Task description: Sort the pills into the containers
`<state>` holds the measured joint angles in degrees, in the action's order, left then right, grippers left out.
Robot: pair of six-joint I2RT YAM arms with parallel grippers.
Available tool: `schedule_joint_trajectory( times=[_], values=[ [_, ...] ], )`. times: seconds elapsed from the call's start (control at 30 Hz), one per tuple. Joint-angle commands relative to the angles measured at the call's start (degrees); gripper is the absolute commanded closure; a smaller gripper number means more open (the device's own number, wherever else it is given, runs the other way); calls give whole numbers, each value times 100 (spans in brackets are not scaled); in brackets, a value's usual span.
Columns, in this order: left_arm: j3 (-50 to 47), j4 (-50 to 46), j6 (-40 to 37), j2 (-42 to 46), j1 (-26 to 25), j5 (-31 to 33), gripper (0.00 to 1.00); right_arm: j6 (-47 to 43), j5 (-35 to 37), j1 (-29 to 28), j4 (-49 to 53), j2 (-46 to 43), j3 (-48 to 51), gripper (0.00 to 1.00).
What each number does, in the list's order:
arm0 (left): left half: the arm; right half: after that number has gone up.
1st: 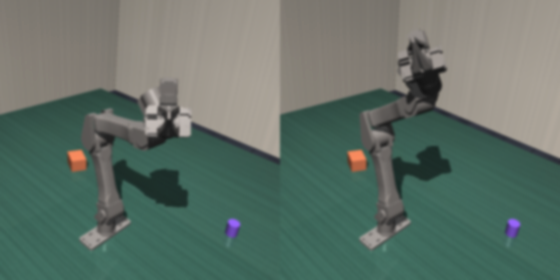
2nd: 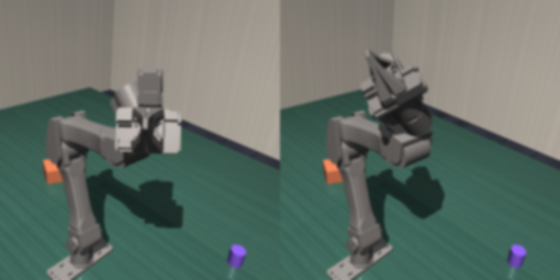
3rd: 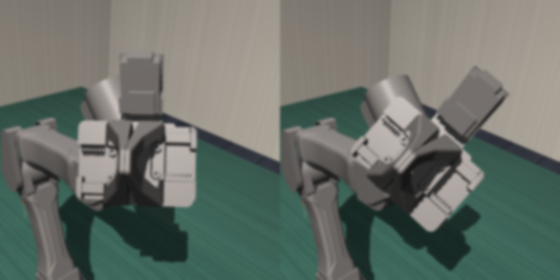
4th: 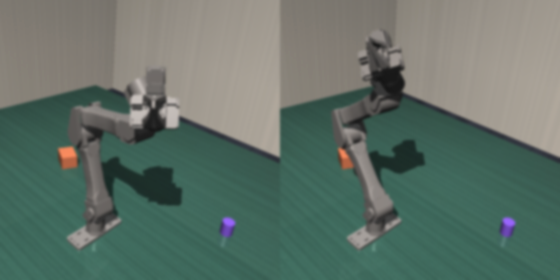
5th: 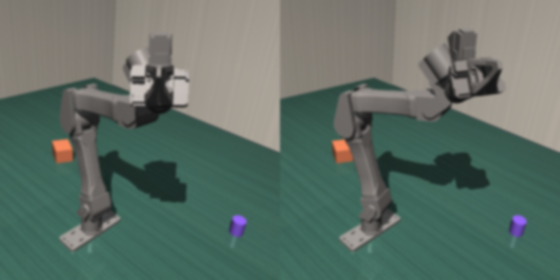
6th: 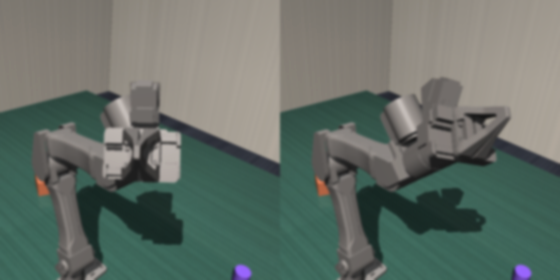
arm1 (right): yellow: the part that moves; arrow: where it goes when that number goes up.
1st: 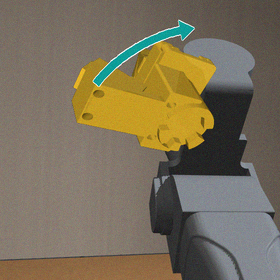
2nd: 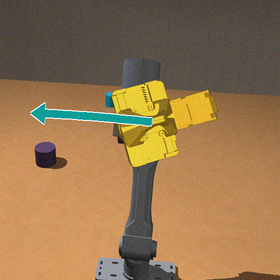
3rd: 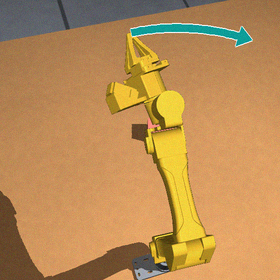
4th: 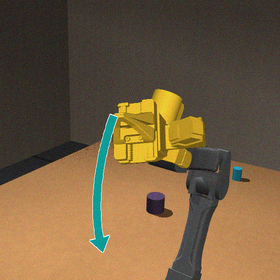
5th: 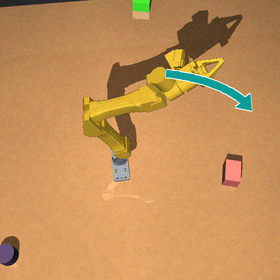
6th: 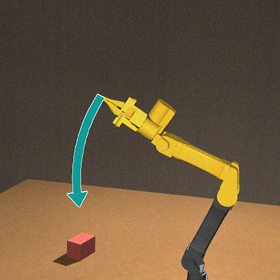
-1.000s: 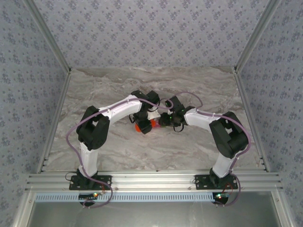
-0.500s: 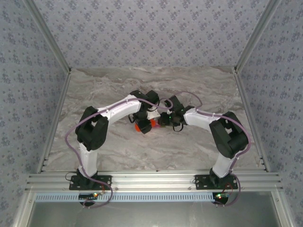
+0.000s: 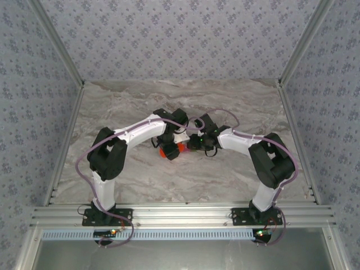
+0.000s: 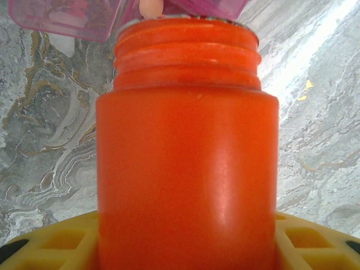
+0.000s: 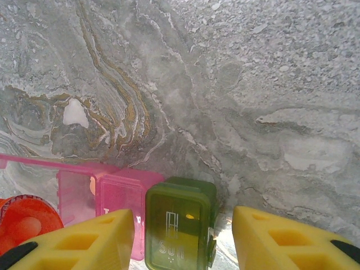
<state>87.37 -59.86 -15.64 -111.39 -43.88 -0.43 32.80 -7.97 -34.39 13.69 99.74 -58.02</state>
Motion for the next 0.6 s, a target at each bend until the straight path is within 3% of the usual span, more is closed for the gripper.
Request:
schedule_joint_trajectory(
  times=[0.0,0.57],
  values=[
    [98,-100,-139,-18,-40,-107,100,51,41,-54,138,59,-166,49],
    [582,-474,-181,-246,-71,32,100,65,6,-54,89,89,-131,48]
  ],
)
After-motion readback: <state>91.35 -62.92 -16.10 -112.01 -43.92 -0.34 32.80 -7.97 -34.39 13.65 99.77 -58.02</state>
